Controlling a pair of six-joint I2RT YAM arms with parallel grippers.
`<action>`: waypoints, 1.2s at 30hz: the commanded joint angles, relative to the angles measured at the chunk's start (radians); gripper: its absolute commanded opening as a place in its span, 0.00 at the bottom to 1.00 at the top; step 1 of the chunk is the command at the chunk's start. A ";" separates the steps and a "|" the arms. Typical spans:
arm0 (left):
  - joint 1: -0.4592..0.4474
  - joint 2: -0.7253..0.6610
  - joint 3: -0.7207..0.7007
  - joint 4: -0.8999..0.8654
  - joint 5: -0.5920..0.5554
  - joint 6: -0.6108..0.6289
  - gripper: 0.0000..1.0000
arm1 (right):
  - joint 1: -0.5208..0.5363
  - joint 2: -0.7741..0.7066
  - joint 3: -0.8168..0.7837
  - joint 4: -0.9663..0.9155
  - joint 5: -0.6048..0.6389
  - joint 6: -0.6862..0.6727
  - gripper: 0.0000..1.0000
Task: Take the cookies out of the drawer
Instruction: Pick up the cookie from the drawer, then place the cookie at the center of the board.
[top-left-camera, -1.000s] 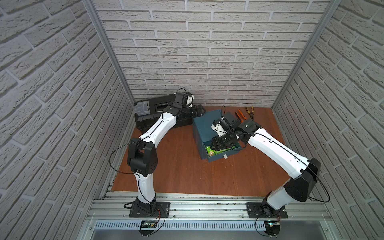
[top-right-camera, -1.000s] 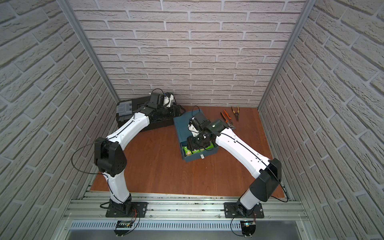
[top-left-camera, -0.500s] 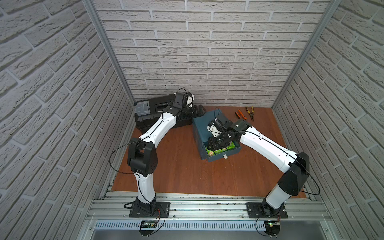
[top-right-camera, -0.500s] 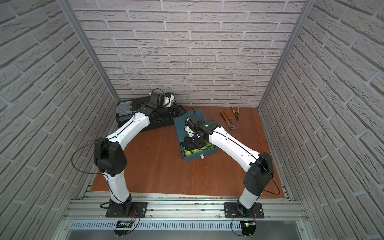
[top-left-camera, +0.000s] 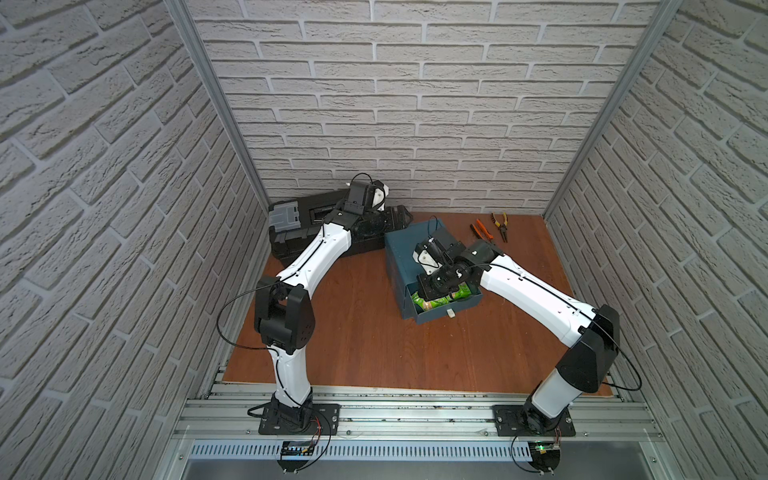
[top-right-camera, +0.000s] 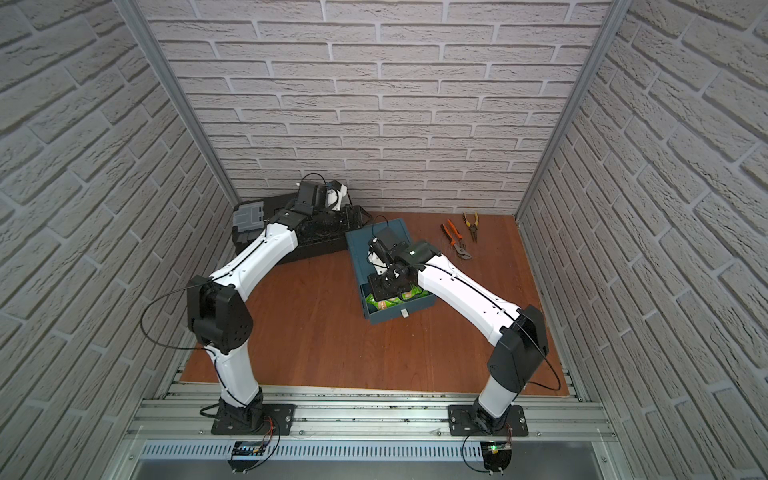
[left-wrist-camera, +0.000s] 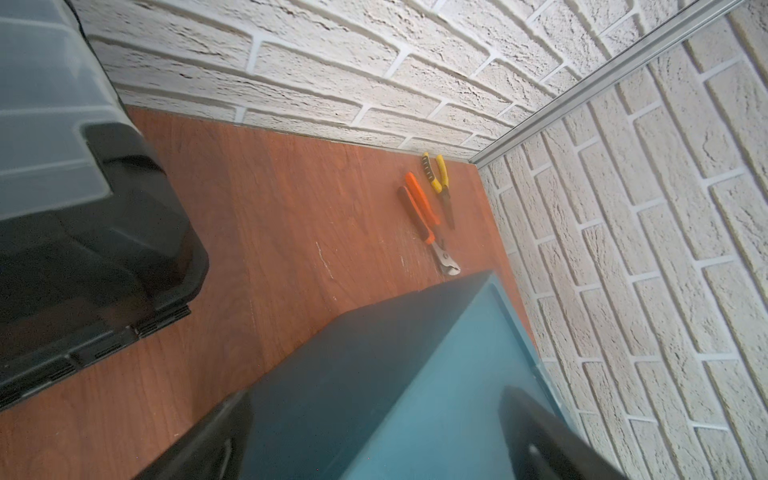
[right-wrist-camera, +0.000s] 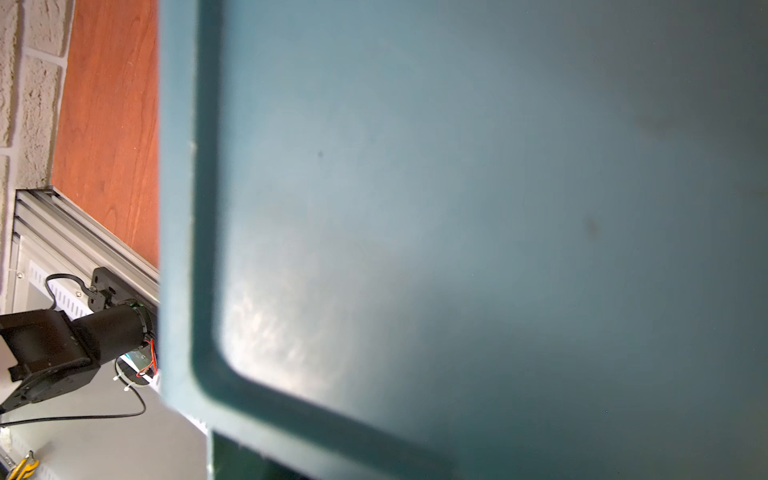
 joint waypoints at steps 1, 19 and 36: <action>0.011 -0.036 0.030 0.008 0.003 0.002 0.99 | 0.008 -0.051 0.017 -0.043 0.024 0.009 0.08; 0.016 0.004 0.100 -0.006 0.024 0.002 0.98 | 0.007 -0.136 0.053 -0.138 0.095 0.012 0.04; 0.021 0.035 0.140 -0.026 0.021 0.005 0.98 | -0.003 -0.215 0.068 -0.140 0.083 -0.027 0.02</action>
